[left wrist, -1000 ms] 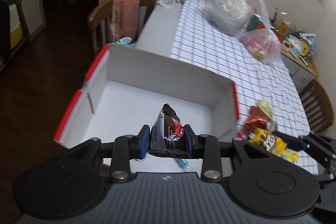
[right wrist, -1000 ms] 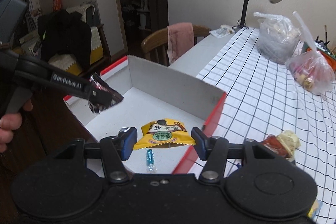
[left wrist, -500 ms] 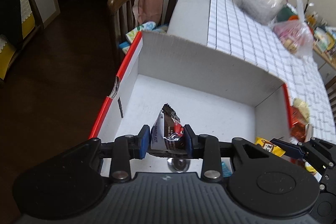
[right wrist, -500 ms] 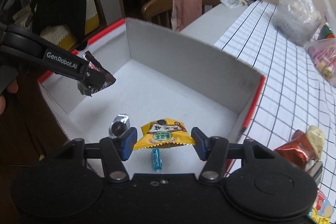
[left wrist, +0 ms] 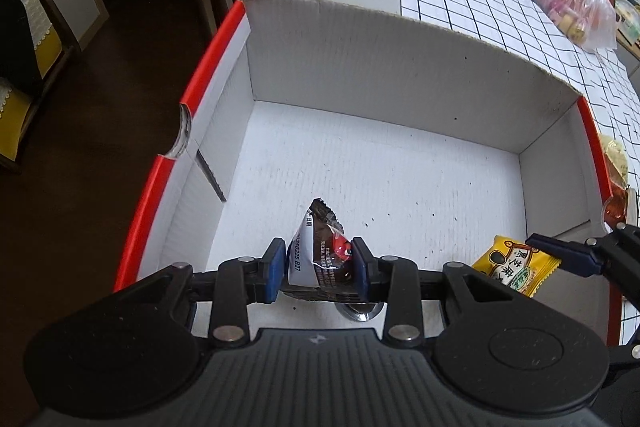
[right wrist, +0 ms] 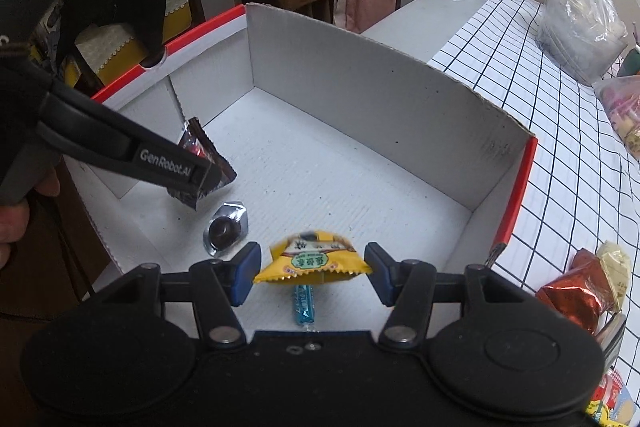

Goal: Organize snacks
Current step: 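Carry both snacks into the red box and open both grippers, then move both grippers back over the remaining snack pile, then grasp the black chocolate packet with the left gripper while the right grasps the yellow Minion candy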

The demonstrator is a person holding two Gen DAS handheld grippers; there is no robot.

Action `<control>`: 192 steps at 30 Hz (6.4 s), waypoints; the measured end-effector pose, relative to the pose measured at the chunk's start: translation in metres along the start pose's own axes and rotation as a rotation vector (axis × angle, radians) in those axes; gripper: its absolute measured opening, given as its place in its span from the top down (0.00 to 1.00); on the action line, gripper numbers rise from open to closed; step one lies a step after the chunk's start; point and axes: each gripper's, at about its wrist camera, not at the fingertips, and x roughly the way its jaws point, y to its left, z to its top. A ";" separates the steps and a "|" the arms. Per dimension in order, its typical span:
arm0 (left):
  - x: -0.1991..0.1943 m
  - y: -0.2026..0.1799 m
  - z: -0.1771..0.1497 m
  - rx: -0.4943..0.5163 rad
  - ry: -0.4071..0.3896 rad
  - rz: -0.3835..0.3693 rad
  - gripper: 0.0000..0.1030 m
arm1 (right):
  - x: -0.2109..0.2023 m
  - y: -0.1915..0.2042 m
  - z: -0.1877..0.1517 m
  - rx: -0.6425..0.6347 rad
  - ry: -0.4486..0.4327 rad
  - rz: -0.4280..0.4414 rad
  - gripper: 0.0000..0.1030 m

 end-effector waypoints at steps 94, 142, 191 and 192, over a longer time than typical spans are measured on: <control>0.016 -0.280 -0.075 0.337 -0.049 -0.167 0.19 | -0.077 -0.229 -0.158 -0.206 -0.037 0.070 0.23; -0.026 -0.248 -0.112 0.286 -0.026 -0.244 0.68 | -0.127 -0.186 -0.195 0.146 -0.077 -0.025 0.51; -0.098 -0.025 -0.031 0.147 -0.289 -0.034 0.67 | -0.063 -0.026 0.001 0.114 -0.142 -0.037 0.51; -0.094 -0.022 -0.029 0.151 -0.279 -0.025 0.67 | -0.057 -0.024 0.004 0.104 -0.130 -0.038 0.51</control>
